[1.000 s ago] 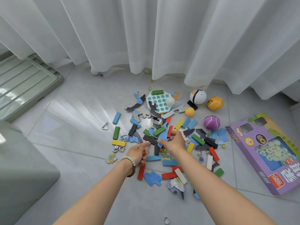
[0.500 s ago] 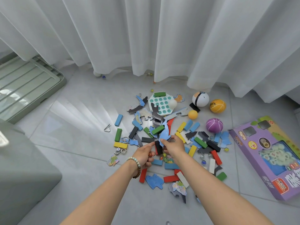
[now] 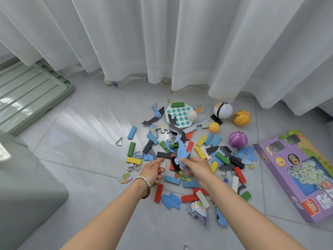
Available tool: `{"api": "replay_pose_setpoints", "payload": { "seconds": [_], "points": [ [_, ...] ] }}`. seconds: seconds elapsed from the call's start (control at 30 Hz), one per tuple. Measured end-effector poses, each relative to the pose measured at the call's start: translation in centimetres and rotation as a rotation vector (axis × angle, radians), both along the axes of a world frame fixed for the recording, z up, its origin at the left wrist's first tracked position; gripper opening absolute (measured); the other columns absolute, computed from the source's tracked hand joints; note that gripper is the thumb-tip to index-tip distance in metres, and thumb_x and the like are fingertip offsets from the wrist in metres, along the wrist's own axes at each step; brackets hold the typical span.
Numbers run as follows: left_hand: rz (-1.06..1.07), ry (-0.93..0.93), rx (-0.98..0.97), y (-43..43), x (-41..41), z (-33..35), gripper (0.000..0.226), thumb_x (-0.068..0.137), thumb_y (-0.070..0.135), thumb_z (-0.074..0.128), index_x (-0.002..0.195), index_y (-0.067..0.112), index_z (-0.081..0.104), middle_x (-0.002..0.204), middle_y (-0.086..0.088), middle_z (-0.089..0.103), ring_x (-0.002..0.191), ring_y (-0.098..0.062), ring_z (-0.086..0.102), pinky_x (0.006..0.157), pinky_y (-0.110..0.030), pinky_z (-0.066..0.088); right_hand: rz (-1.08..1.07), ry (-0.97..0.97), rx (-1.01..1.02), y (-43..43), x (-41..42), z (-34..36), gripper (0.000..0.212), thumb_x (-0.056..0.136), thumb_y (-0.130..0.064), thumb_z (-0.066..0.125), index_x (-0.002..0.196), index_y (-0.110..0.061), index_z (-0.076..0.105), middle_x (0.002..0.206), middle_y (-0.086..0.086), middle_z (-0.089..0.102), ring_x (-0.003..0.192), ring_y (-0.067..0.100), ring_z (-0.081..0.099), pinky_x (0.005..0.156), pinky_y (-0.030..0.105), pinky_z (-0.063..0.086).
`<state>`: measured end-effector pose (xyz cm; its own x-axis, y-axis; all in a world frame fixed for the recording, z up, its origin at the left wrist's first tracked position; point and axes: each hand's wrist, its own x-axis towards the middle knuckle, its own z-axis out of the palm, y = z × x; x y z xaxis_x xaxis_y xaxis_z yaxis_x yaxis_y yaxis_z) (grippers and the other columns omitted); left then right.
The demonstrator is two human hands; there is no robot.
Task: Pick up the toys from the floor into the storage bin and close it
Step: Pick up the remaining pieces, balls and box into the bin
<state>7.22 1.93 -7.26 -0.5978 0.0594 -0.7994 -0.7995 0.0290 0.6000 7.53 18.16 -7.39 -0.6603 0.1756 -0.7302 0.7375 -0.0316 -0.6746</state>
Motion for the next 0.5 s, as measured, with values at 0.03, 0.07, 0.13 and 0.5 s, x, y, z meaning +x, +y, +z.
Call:
{"api": "replay_pose_setpoints", "payload": {
  "seconds": [0.03,0.07,0.13,0.5],
  "points": [
    [-0.014,-0.013,0.002,-0.1,0.1,0.0,0.036,0.099,0.021,0.033,0.13,0.016,0.05,0.06,0.002,0.039,0.037,-0.005,0.029,0.034,-0.012,0.022,0.033,-0.006,0.043,-0.2,0.2,0.0,0.026,0.083,-0.023,0.07,0.091,0.001,0.069,0.076,0.008,0.056,0.061,0.016,0.046,0.058,0.023,0.039],
    [-0.041,-0.027,0.01,-0.1,0.3,0.1,0.035,0.099,0.021,0.033,0.129,0.016,0.051,0.061,0.002,0.039,0.037,-0.005,0.028,0.034,-0.012,0.022,0.056,-0.002,0.087,-0.4,0.4,-0.1,0.03,0.082,-0.024,0.071,0.089,0.005,0.069,0.074,0.009,0.053,0.058,0.015,0.042,0.055,0.023,0.037],
    [-0.104,-0.051,0.037,0.1,0.6,0.5,0.035,0.1,0.022,0.031,0.129,0.019,0.049,0.061,0.003,0.038,0.038,-0.004,0.028,0.034,-0.012,0.023,0.09,0.008,0.153,-1.0,0.3,-0.3,0.027,0.082,-0.024,0.071,0.078,0.002,0.065,0.071,0.01,0.049,0.057,0.016,0.039,0.052,0.024,0.034],
    [-0.143,-0.015,0.132,0.9,0.7,1.4,0.036,0.102,0.025,0.029,0.136,0.03,0.04,0.062,0.003,0.038,0.037,-0.002,0.029,0.034,-0.011,0.023,-0.083,0.015,-0.037,-2.3,-0.3,0.3,0.015,0.083,-0.016,0.07,0.072,-0.022,0.062,0.078,0.001,0.067,0.075,0.018,0.059,0.071,0.031,0.051]
  ]
}}
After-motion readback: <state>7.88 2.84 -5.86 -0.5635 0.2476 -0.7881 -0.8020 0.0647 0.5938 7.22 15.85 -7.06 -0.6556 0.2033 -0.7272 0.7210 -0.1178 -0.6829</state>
